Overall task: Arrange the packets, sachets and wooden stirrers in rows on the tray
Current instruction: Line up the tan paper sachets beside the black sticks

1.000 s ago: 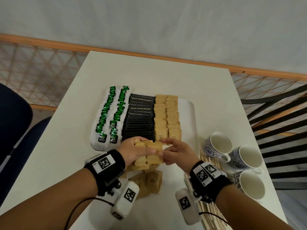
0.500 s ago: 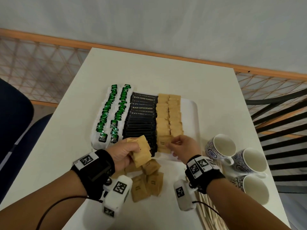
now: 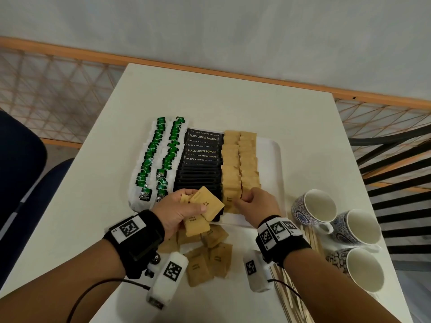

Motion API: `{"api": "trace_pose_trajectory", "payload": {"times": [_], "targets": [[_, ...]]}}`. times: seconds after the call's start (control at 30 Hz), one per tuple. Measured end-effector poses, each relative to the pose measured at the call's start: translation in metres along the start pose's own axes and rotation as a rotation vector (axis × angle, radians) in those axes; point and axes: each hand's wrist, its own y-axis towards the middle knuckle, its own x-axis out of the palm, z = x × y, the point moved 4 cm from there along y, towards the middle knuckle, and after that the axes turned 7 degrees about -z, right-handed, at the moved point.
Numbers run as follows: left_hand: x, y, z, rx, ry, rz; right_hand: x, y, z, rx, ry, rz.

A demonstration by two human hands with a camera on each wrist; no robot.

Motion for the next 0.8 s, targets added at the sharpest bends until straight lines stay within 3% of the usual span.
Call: {"api": "trace_pose_trajectory", "payload": {"times": [0.13, 0.27, 0.4, 0.57, 0.8], "targets": [[0.003, 0.001, 0.001, 0.019, 0.082, 0.011, -0.001, -0.002, 0.0, -0.007, -0.039, 0.005], [0.008, 0.003, 0.002, 0.051, 0.149, 0.008, -0.004, -0.009, -0.004, -0.101, 0.159, 0.02], [0.016, 0.007, 0.002, 0.057, 0.188, -0.013, 0.003, -0.023, -0.019, -0.189, 0.324, -0.231], [0.026, 0.008, 0.0, -0.006, 0.002, -0.047, 0.0, -0.033, -0.02, -0.286, 0.507, -0.281], [0.033, 0.003, -0.001, -0.119, -0.073, -0.175, 0.0, -0.035, -0.012, -0.33, 0.522, -0.266]]}}
